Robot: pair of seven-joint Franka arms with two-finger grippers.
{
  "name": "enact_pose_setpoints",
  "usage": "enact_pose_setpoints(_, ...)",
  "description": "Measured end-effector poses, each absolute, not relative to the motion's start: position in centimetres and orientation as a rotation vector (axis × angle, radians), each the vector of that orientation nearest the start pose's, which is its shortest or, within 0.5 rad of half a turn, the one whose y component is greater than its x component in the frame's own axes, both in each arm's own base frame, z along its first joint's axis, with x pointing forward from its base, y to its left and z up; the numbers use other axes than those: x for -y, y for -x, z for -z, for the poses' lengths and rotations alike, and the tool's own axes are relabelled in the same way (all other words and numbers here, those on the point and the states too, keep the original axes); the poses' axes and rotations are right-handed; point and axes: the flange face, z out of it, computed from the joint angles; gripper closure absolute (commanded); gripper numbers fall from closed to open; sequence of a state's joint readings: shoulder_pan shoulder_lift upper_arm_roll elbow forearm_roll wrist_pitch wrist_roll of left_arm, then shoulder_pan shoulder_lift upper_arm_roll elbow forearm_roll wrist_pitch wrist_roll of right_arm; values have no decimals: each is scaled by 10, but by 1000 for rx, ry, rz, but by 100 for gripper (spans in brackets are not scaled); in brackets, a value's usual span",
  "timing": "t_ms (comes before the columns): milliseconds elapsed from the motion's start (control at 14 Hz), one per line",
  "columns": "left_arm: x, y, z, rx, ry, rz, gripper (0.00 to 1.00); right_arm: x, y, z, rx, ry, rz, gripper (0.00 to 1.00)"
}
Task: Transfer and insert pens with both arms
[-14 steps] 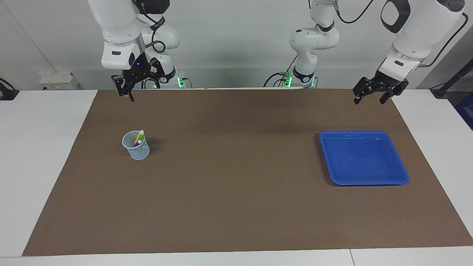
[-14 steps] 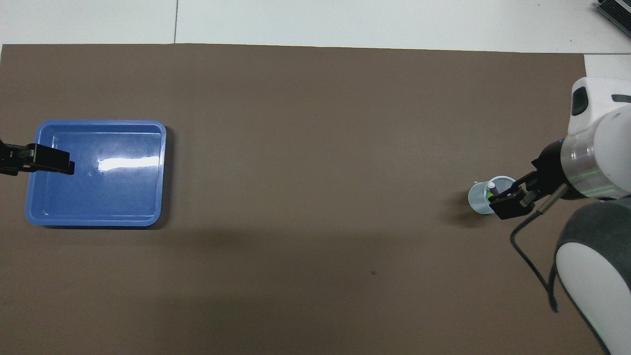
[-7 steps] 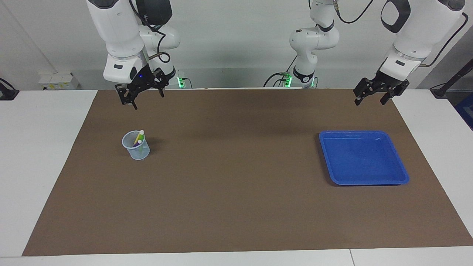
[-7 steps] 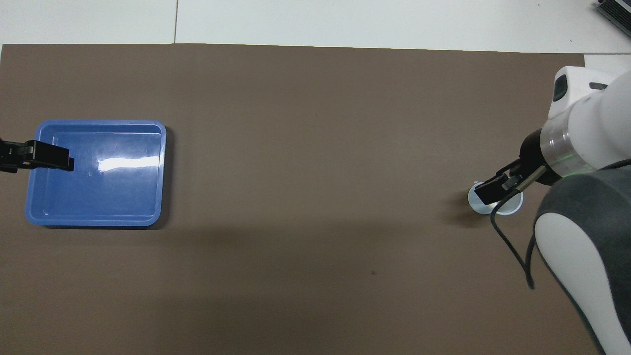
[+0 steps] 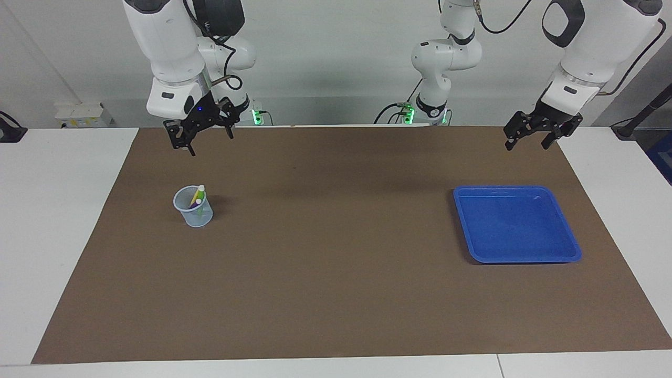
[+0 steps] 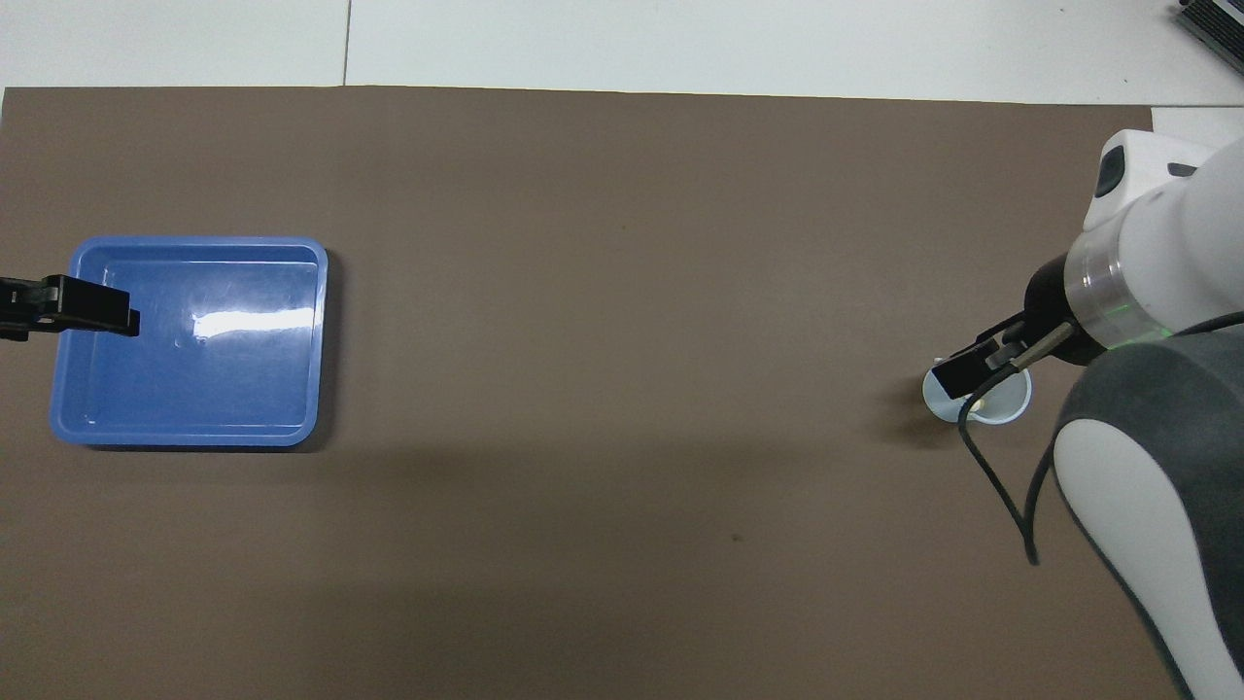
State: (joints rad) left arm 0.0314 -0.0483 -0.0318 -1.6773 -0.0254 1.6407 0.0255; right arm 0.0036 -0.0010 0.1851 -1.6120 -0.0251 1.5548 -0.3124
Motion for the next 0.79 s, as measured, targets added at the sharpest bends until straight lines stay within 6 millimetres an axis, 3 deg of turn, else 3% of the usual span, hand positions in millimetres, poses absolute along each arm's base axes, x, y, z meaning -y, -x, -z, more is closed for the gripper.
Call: enact_pose_setpoints(788,3,-545,-607,-37,3165,23,0,-77,-546,-604,669,3090,-88,0)
